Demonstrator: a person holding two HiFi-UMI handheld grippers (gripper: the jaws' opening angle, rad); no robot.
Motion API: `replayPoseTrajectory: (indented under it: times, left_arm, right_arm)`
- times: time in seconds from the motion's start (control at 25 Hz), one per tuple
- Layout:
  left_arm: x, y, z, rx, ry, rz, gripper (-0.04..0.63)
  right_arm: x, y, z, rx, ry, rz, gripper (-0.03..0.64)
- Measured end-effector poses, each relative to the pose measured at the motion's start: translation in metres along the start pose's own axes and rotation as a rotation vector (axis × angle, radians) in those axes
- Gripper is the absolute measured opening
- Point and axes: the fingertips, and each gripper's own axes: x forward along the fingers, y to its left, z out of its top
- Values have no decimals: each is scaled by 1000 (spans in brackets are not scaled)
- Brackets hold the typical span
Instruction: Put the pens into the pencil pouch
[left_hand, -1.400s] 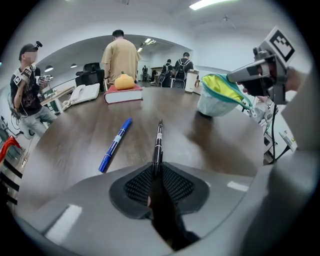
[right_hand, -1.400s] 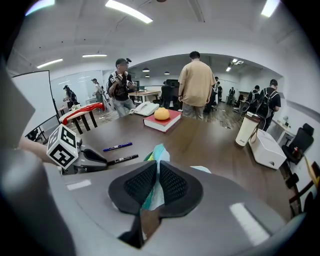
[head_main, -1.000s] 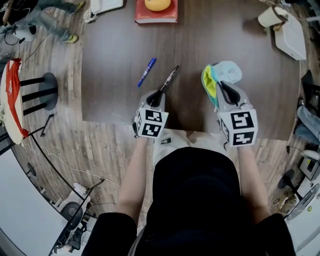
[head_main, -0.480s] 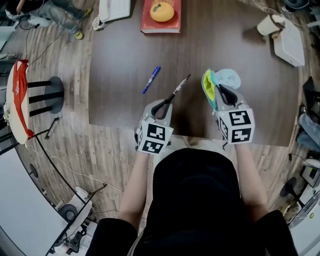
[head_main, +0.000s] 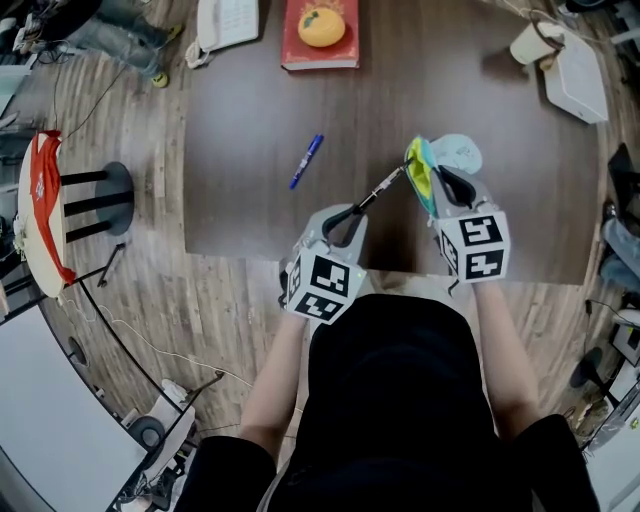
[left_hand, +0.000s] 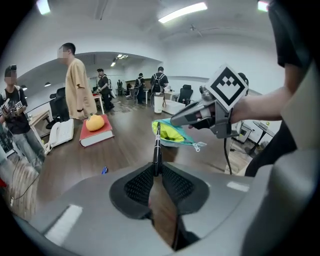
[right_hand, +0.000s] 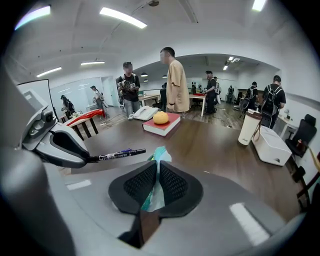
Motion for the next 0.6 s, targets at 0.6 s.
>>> replayPoseTrajectory:
  times: [0.6]
  left_arm:
    - [18,-23,-8,-3,134,-85,55]
  right_arm:
    - [-8,4,-7,-28,-14,8,31]
